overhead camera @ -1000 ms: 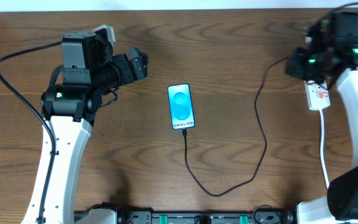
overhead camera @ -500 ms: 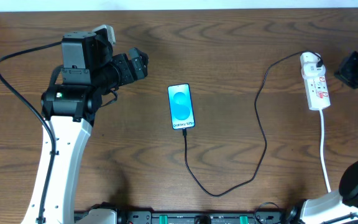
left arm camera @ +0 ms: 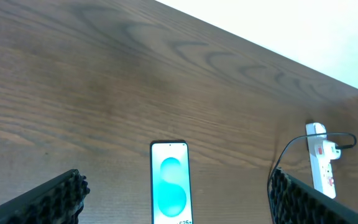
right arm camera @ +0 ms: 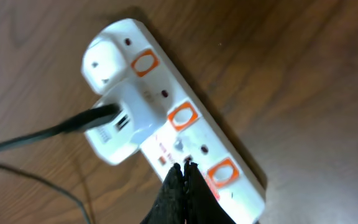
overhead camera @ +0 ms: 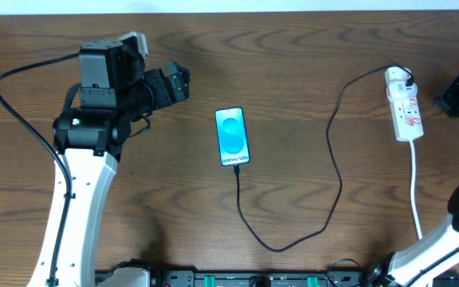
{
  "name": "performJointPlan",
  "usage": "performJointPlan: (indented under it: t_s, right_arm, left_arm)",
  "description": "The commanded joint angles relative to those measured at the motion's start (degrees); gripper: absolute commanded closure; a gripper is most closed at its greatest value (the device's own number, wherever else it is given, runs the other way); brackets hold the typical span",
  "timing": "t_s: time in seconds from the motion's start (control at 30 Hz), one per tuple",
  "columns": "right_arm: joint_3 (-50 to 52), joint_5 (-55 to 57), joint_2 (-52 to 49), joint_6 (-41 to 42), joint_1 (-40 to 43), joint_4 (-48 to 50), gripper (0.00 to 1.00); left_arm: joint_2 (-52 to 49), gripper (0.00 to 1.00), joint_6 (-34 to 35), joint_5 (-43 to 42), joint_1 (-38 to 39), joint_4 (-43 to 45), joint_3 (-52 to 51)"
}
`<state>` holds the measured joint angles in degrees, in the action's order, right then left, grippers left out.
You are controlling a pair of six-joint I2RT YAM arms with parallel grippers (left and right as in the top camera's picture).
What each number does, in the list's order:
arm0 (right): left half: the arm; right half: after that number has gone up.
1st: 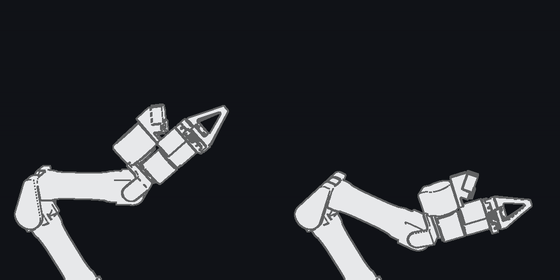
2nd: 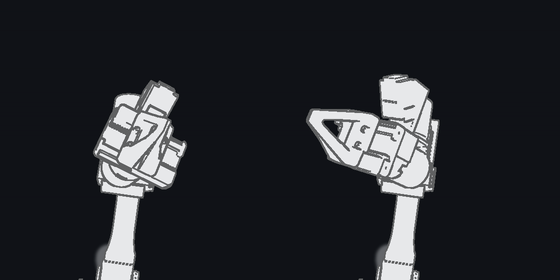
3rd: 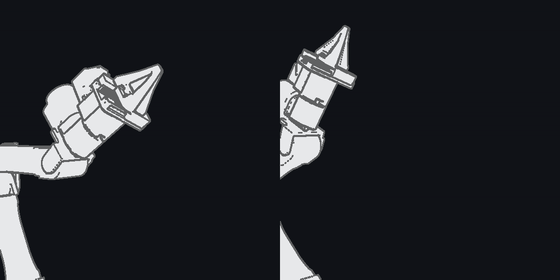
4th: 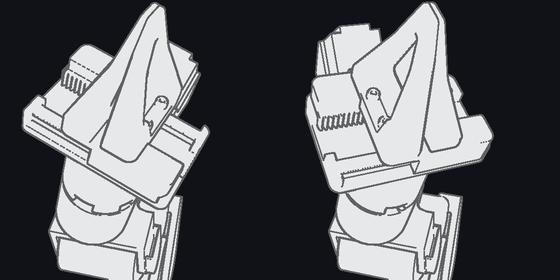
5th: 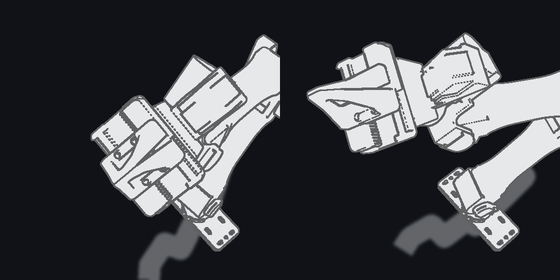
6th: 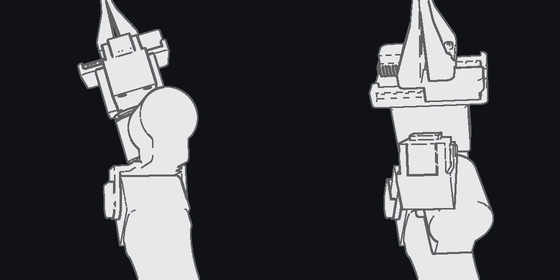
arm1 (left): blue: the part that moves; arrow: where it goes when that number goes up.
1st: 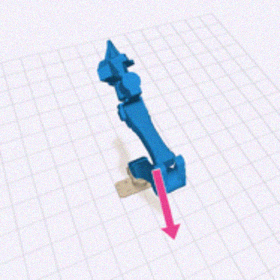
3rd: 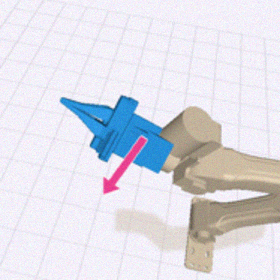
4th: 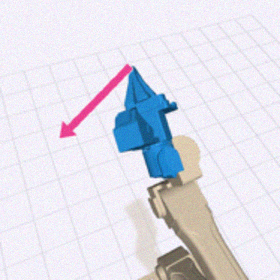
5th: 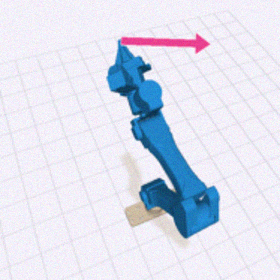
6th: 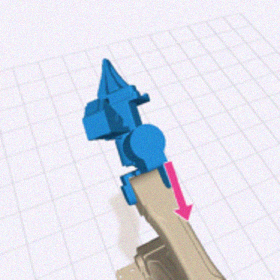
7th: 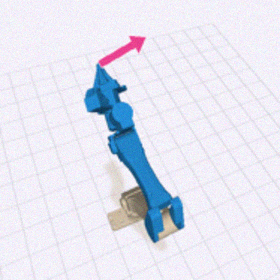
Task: Plug charger to phone and switch on socket
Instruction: 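Press the orange switch beside the charger with the right gripper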
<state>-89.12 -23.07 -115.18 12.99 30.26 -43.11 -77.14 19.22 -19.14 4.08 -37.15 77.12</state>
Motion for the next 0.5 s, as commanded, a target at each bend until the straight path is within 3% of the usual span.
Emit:
performJointPlan:
  t_s: [0.0,0.47]
  right_arm:
    - [-0.8,-1.5,-2.2,0.2,0.0,1.8,0.99]
    - [-0.8,-5.1,-8.7,0.2,-2.0,9.5,0.99]
  left_arm:
    - [0.0,0.04,-0.8,0.4,-0.2,-0.1,0.1]
    - [0.0,0.04,-0.8,0.4,-0.2,-0.1,0.1]
